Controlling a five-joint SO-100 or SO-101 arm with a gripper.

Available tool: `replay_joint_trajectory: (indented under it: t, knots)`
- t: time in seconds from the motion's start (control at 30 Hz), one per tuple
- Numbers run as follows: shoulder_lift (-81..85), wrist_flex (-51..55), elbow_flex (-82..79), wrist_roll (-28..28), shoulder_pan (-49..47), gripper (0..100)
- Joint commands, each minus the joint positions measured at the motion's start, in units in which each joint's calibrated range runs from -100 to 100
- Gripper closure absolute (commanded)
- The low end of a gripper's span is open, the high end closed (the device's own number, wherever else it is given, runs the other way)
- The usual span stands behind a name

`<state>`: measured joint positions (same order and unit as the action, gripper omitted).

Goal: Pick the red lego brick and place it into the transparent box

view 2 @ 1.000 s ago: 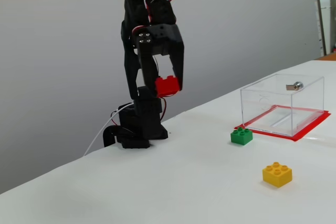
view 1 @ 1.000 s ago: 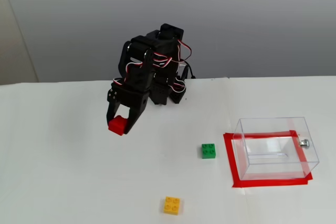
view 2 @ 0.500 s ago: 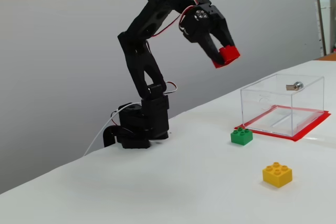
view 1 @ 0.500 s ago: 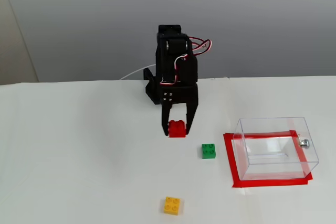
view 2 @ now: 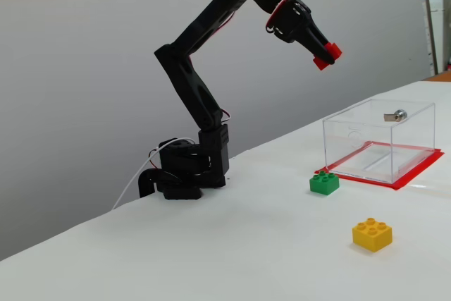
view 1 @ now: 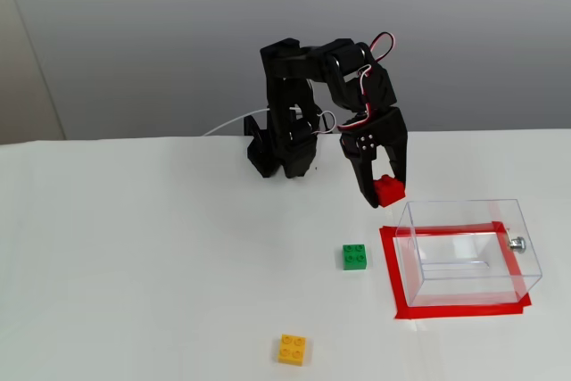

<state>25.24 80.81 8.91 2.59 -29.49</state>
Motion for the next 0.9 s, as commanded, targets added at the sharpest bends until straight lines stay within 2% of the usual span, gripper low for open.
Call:
replay_joint_trajectory:
  t: [0.0, 0.3, 0.57, 0.87]
  knots:
    - [1.3, -0.6, 1.3, -0.1, -6.3, 88]
    - [-6.0, -0.9, 0.9, 0.0, -14.0, 88]
    - [-11.3, -8.6, 0.9, 0.0, -14.8, 88]
    - [-16.5, -14.1, 0.9, -0.1, -21.0, 88]
